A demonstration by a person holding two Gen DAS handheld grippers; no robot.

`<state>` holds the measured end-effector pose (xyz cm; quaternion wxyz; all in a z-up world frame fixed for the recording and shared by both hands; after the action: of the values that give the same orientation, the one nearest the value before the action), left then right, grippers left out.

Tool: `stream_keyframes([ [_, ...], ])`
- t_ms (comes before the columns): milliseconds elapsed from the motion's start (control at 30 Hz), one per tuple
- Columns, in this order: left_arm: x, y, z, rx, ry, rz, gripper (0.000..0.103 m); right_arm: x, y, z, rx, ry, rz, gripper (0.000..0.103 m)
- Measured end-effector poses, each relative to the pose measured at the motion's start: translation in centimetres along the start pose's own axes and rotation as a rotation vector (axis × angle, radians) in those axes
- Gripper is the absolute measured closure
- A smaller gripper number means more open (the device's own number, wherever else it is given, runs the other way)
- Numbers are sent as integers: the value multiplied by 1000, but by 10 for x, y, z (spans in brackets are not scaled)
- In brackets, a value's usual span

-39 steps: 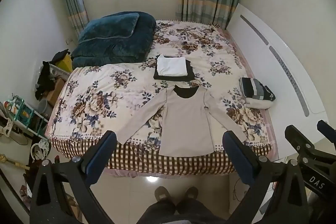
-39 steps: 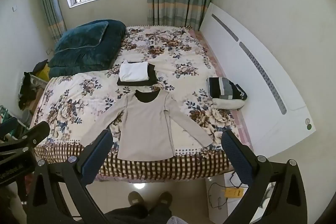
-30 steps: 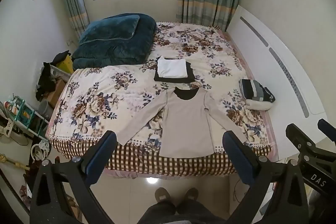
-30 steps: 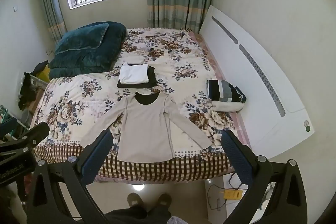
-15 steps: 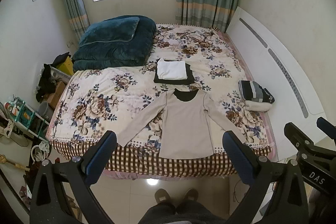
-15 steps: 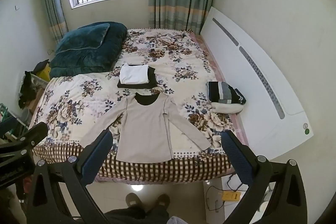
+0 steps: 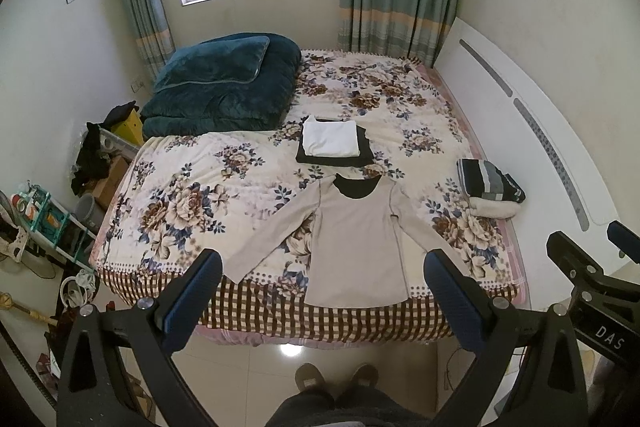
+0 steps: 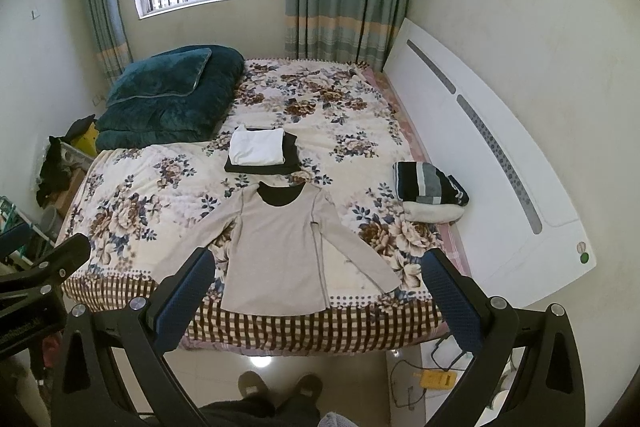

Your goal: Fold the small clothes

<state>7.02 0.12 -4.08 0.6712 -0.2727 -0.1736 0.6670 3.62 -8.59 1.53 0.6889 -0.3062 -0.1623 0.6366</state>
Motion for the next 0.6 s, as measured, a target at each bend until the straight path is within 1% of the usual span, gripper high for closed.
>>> stream_keyframes([
  [200, 0, 0, 0, -2, 0, 0, 0, 1, -4, 0, -6, 2, 3, 0],
  [267, 0, -5, 0, -3, 0, -1, 0, 1, -8, -1, -4, 2, 7, 0],
  [433, -1, -1, 0, -3, -2, 0, 0, 1, -6, -1, -9, 3, 3, 0],
  [600, -1, -5, 0, -6, -2, 3, 0, 3, -9, -2, -17, 1, 9, 0],
])
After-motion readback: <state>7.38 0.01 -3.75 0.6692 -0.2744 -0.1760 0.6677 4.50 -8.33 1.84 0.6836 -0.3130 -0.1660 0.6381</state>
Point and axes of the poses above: each gripper's, at about its wrist camera, not at the fingertips, and z roughly against the way its jaws point, x to its left, y to its underside, the point moved 9 cm from there along -z, roughly the way its jaws point, and after that the axes turned 8 degrees about y, right-handed, at the moved point
